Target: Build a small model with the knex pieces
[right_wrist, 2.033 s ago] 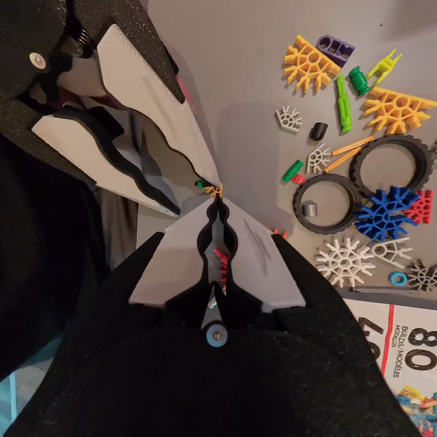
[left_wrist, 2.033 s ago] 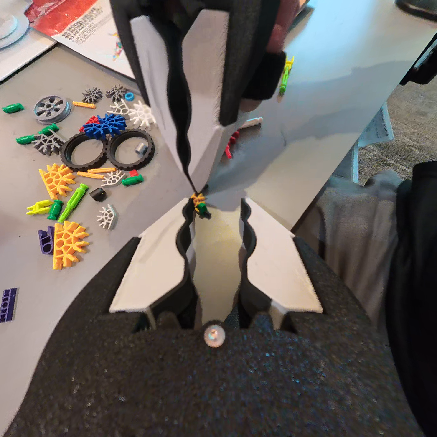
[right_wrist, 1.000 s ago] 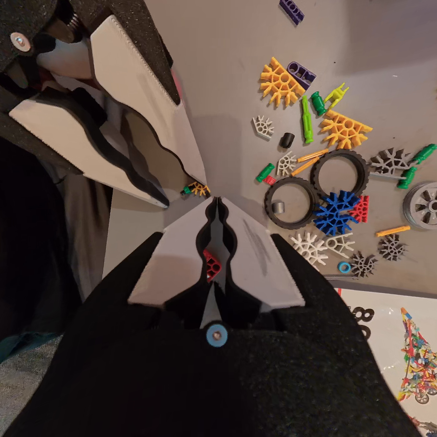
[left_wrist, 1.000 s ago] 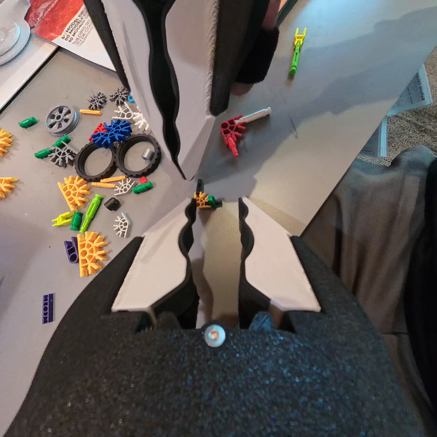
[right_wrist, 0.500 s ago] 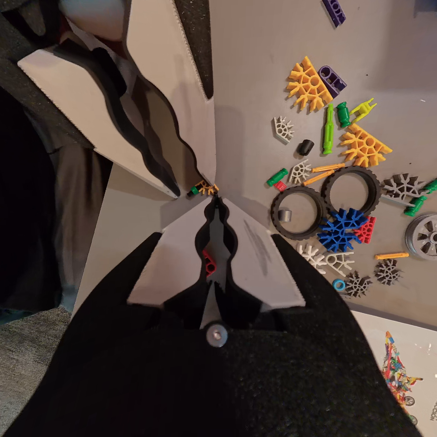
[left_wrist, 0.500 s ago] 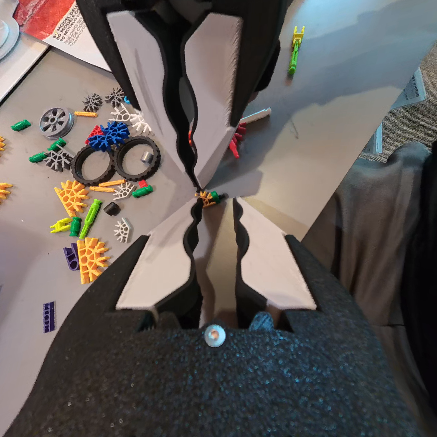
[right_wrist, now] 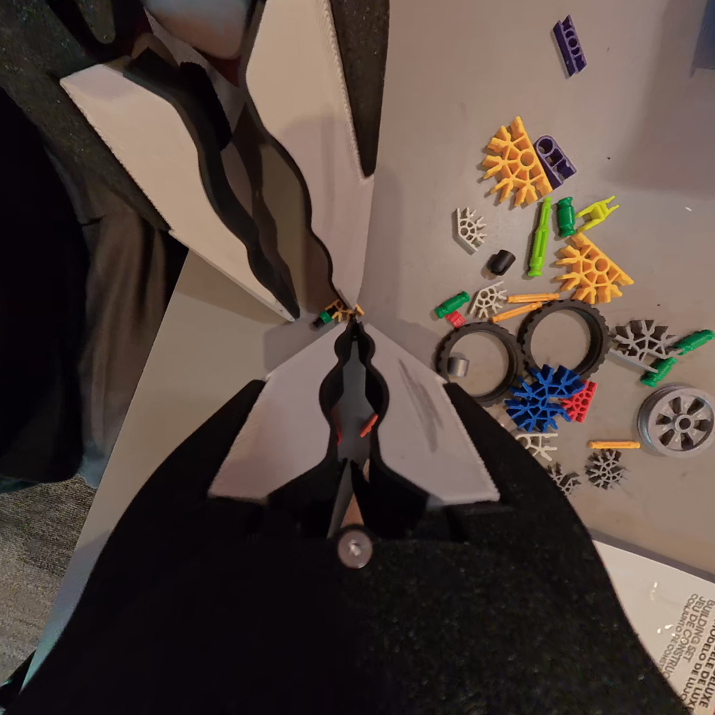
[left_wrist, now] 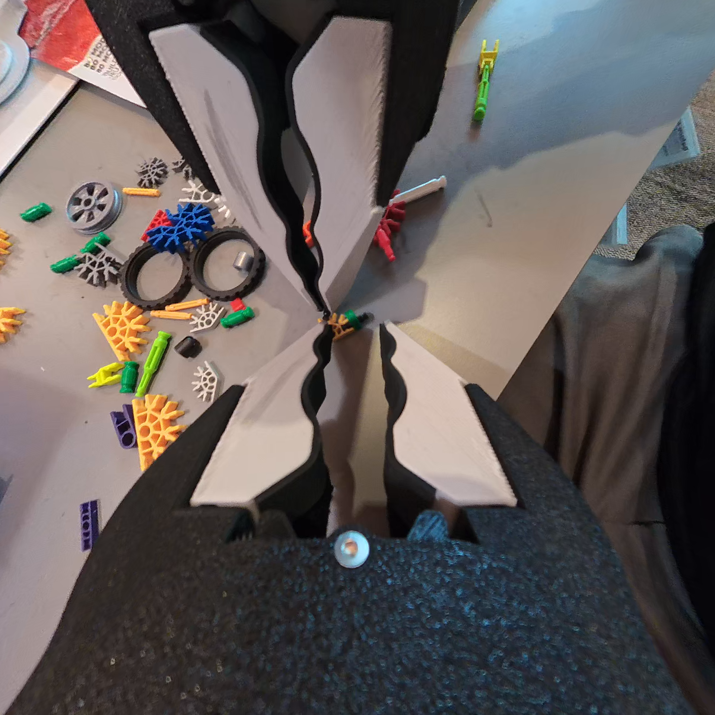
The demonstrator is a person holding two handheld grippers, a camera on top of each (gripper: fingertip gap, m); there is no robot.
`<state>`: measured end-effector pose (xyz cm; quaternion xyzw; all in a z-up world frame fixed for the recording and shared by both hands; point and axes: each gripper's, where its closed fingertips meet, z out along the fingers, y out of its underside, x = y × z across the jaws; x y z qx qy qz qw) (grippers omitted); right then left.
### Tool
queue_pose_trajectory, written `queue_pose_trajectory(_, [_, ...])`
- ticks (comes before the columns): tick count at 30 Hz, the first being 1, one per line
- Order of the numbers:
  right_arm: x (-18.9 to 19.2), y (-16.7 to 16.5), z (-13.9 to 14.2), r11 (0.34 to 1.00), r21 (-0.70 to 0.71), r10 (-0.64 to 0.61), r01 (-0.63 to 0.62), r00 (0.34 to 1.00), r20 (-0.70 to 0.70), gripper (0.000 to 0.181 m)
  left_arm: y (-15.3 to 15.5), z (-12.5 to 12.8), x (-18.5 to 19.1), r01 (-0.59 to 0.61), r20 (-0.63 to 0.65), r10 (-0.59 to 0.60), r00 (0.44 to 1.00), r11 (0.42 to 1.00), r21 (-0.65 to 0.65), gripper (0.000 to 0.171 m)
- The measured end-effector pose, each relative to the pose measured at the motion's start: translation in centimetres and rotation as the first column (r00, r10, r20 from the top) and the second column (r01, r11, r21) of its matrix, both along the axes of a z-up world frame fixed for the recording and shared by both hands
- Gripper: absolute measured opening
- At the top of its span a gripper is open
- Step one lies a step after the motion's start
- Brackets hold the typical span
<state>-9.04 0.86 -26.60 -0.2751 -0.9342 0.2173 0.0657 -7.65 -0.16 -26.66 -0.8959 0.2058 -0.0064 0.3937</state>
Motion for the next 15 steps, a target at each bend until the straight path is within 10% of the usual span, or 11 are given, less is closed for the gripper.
queue_pose_trajectory(15, [-0.43, -0.30, 0.20, 0.996, 0.045, 0.077, -0.077, 0.997, -0.011, 0.000, -0.61, -0.02, -0.69, -0.020, 0.004, 0.020, 1.000, 1.000, -0.004, 0.023])
